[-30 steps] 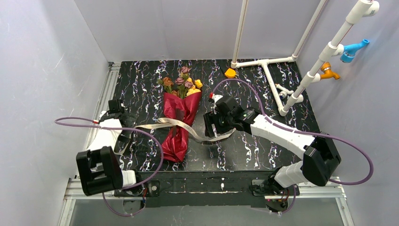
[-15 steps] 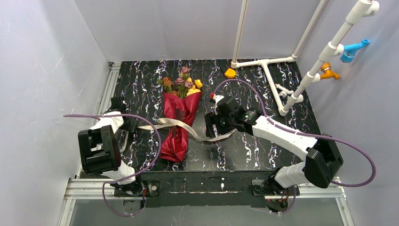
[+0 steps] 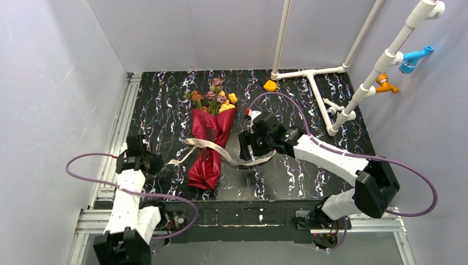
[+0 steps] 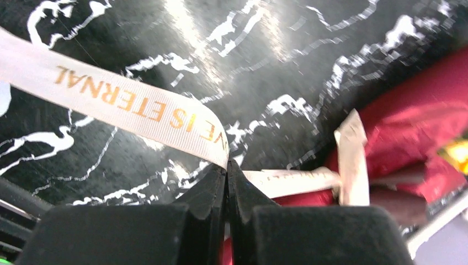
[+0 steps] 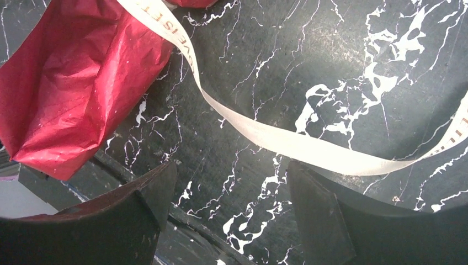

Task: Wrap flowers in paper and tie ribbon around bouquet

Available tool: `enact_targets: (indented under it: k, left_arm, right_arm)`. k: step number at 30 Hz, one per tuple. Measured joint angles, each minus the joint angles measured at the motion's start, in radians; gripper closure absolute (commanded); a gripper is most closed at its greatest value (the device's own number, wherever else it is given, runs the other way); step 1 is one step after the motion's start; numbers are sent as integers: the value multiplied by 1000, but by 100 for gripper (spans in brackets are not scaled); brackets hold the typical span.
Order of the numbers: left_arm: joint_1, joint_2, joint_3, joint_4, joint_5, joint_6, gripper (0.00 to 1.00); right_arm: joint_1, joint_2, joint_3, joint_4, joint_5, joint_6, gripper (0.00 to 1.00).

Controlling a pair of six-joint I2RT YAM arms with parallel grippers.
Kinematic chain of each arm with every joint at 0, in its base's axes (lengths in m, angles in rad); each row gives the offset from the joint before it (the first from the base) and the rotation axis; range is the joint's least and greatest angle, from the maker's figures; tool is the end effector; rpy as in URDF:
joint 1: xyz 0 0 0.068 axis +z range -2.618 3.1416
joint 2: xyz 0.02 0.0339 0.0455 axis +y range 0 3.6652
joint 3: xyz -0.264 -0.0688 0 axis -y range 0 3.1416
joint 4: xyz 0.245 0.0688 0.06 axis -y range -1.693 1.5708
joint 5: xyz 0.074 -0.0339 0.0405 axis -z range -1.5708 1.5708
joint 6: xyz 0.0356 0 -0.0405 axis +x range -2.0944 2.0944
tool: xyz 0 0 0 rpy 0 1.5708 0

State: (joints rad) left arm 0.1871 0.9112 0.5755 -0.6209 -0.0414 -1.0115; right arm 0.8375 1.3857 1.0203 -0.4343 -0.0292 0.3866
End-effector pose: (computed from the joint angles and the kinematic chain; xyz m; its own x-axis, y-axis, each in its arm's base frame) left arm 0.1692 0.0335 0.2085 -0.2487 -0.9090 -0.3344 -0.7917 0.3897 -0.4705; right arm 0.1987 0.2221 0.2629 -0.7297 -0.2469 -0.6376 -0.5195 0.8066 0.2822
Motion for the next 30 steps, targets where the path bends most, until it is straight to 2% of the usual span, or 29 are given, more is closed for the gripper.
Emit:
enact_targets:
  k: [5, 11, 16, 25, 26, 28, 30]
  left_arm:
    - [-98, -145, 95, -130, 6, 28, 100]
    - [-306, -88, 283, -192, 9, 77, 100]
    - [-470, 112, 528, -196, -40, 205, 100]
    - [-593, 700, 1009, -133, -39, 613, 98]
    - [-605, 772, 1068, -132, -37, 657, 92]
    - [-619, 914, 1185, -127, -34, 739, 57]
    - [-630, 1040, 1270, -126, -25, 806, 36]
  right_arm:
    - [0, 54, 32, 3, 0, 0, 18]
    - [0, 70, 61, 9, 3, 0, 18]
    - [0, 70, 63, 9, 7, 0, 18]
    - [0, 70, 63, 8, 35, 1, 18]
    - [0, 70, 63, 8, 35, 2, 18]
    - [0, 70, 63, 8, 37, 3, 18]
    - [-1, 70, 63, 5, 40, 3, 17]
